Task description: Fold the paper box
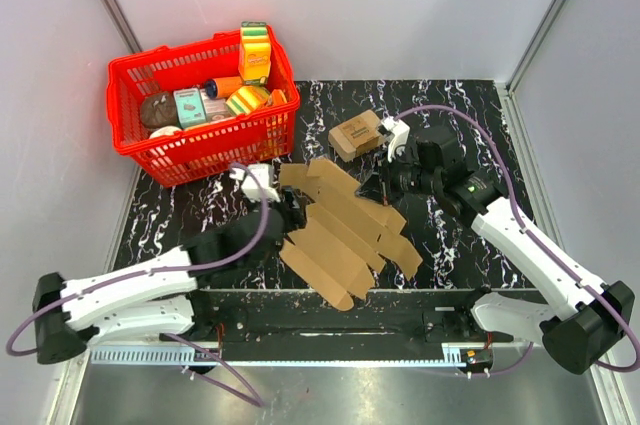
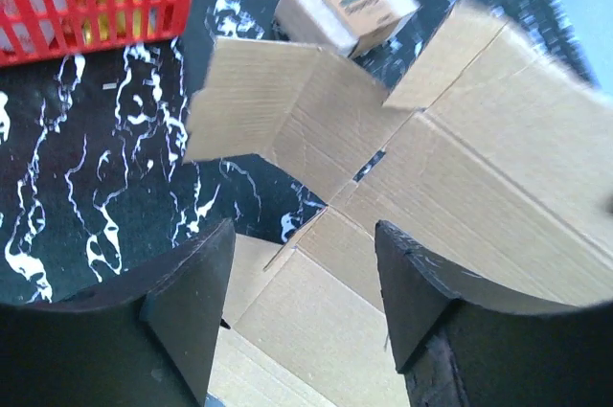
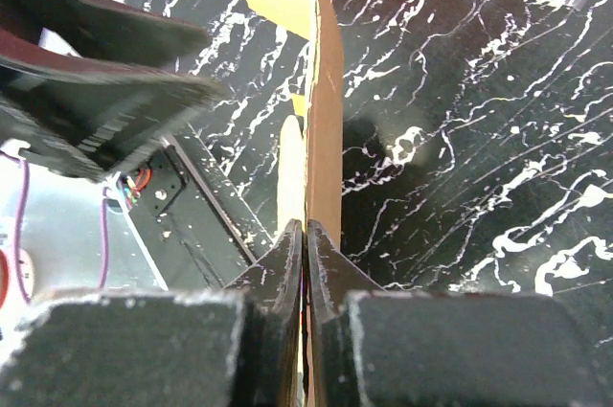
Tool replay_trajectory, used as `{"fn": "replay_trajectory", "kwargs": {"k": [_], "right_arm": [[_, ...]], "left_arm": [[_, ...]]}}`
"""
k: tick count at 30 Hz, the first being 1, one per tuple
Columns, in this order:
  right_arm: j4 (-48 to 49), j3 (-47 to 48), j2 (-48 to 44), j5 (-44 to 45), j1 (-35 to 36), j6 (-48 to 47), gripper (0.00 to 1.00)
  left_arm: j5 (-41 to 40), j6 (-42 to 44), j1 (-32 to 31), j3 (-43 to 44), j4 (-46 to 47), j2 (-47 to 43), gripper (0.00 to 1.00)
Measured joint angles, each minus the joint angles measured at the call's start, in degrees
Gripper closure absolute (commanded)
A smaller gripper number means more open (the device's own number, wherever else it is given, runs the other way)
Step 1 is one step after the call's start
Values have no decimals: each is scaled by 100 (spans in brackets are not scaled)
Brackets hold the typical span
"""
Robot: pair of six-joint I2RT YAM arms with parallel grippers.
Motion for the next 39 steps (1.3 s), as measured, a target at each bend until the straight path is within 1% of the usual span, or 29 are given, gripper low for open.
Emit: {"fn": "replay_trajectory", "kwargs": {"k": [5, 7, 8, 10, 11, 14, 17, 19, 22, 24, 25, 26, 27, 28, 29, 30, 32, 34, 36, 39], "right_arm": [[-229, 0, -39, 184, 0, -422, 93], [-317, 0, -146, 219, 0, -662, 92], [-339, 0, -208, 208, 0, -769, 92], [-407, 0, -361, 144, 0, -1062, 84], [-422, 0, -433, 90, 0, -1209, 82], [-444, 0, -568, -52, 0, -1602, 81], [-544, 0, -533, -66, 0, -1875, 86], [-595, 0, -424, 70, 2, -2000, 87], [-680, 17, -136, 431, 7, -2094, 87], [-717, 17, 61, 686, 7, -2103, 81], [-713, 17, 151, 798, 7, -2107, 74], [-706, 17, 208, 868, 4, -2111, 61], [-702, 17, 262, 994, 7, -2109, 51], [-695, 17, 306, 1130, 7, -2076, 42], [-662, 17, 352, 1329, 11, -2076, 37], [-623, 17, 400, 1499, 9, -2031, 35], [-549, 31, 527, 1764, -31, -1937, 34], [-535, 109, 754, 1838, -168, -1827, 34], [-485, 214, 1097, 1781, -540, -1563, 34], [-278, 192, 1506, 1668, -1314, -1064, 34]], "left_arm": [[332, 756, 83, -280, 184, -1495, 27], [503, 1086, 201, -284, 245, -1897, 25], [564, 1248, 282, -284, 297, -2059, 24], [732, 1550, 485, -275, 380, -2249, 23], [828, 1665, 584, -275, 409, -2271, 22], [1257, 1971, 1023, -273, 413, -2221, 21], [1777, 2175, 1537, -153, 332, -2059, 20], [2144, 2306, 1904, 24, 280, -1853, 20], [2688, 2564, 2400, 588, 37, -1329, 20], [3001, 2756, 2586, 975, -55, -940, 20], [3110, 2835, 2640, 1080, -59, -811, 20], [3217, 2903, 2699, 1169, -83, -706, 20], [3359, 2994, 2774, 1259, -105, -588, 20], [3484, 3058, 2839, 1309, -109, -505, 20], [3585, 3115, 2903, 1349, -109, -433, 20], [3696, 3174, 2986, 1399, -118, -345, 20], [3888, 3270, 3119, 1508, -131, -146, 20], [4089, 3335, 3235, 1617, -127, 90, 21], [4284, 3338, 3296, 1637, -116, 286, 25], [4723, 3285, 3320, 1604, -70, 557, 28]]}}
